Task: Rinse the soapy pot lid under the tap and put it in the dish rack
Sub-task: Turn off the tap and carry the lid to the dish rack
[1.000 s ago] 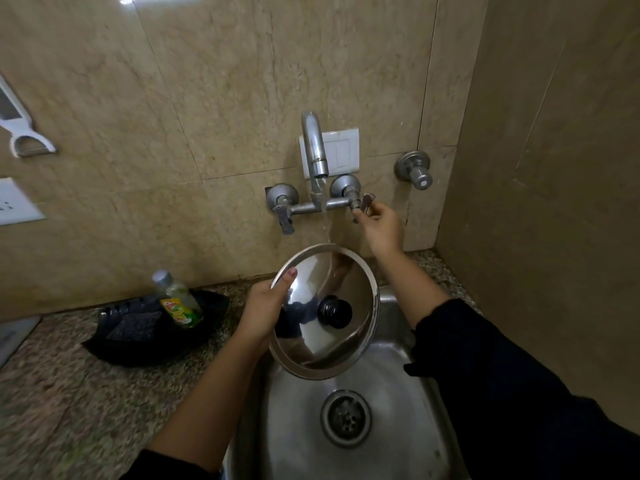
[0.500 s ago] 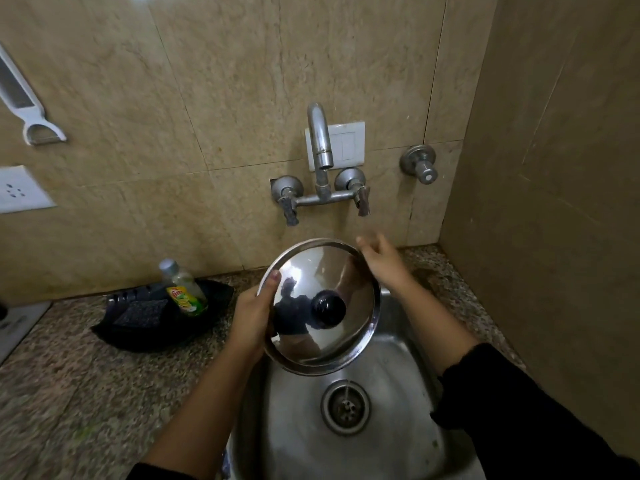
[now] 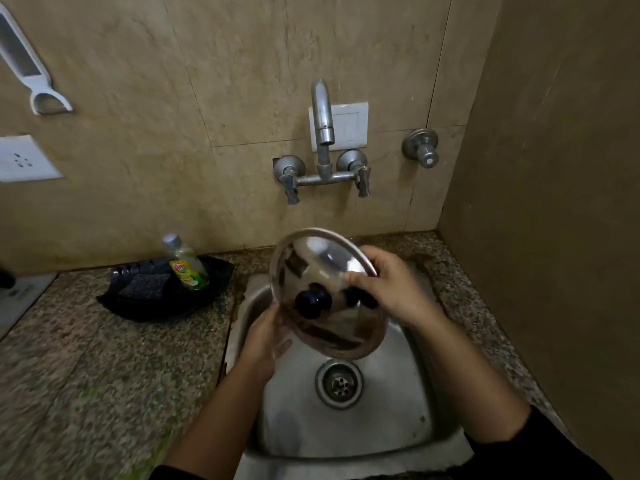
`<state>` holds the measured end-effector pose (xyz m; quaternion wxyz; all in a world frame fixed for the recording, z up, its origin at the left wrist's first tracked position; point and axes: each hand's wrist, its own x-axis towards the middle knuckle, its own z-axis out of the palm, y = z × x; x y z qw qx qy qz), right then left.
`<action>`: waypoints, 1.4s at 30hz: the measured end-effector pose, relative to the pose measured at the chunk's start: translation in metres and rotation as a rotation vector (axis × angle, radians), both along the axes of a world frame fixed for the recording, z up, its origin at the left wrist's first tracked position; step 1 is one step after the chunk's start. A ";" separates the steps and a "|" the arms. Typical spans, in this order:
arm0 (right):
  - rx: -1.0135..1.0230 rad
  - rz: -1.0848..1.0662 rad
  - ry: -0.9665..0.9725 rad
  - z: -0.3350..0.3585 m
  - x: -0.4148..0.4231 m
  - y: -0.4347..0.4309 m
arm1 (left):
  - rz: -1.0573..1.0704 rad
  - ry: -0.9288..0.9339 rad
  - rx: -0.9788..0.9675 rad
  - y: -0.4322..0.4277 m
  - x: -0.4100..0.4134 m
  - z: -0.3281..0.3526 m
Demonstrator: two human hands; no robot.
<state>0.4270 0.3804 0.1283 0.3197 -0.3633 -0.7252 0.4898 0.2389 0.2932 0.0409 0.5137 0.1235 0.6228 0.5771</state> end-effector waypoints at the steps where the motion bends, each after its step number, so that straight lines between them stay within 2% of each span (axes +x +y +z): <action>1: 0.111 -0.020 -0.095 -0.001 -0.003 -0.005 | -0.039 0.003 -0.036 -0.002 0.001 0.001; 4: 0.389 -0.086 -0.341 -0.005 -0.010 -0.022 | -0.067 0.038 -0.107 -0.007 0.000 0.001; 6: 0.520 -0.098 -0.399 -0.008 -0.012 -0.029 | -0.059 0.055 -0.115 -0.011 0.000 0.002; 8: 0.548 -0.094 -0.403 -0.011 -0.013 -0.031 | -0.055 0.070 -0.113 -0.018 0.000 0.003; 11: 0.446 -0.121 -0.284 -0.014 -0.018 -0.033 | -0.044 0.066 -0.086 -0.030 -0.002 0.005; 17: -0.014 -0.140 0.288 0.005 -0.060 -0.042 | 0.184 0.075 0.062 -0.060 -0.047 0.027; 19: -0.137 -0.156 0.420 0.013 -0.094 -0.048 | 0.267 0.107 0.136 -0.076 -0.080 0.042; 23: -0.470 -0.150 0.603 0.023 -0.188 -0.065 | 0.355 0.259 0.126 -0.124 -0.163 0.074; 27: -0.606 -0.132 0.706 0.045 -0.299 -0.099 | 0.469 0.363 0.172 -0.176 -0.269 0.103; 35: -0.649 -0.076 0.758 0.097 -0.481 -0.150 | 0.559 0.600 0.166 -0.261 -0.433 0.183; 42: -0.471 0.028 0.753 0.143 -0.647 -0.174 | 0.644 0.669 0.117 -0.308 -0.558 0.215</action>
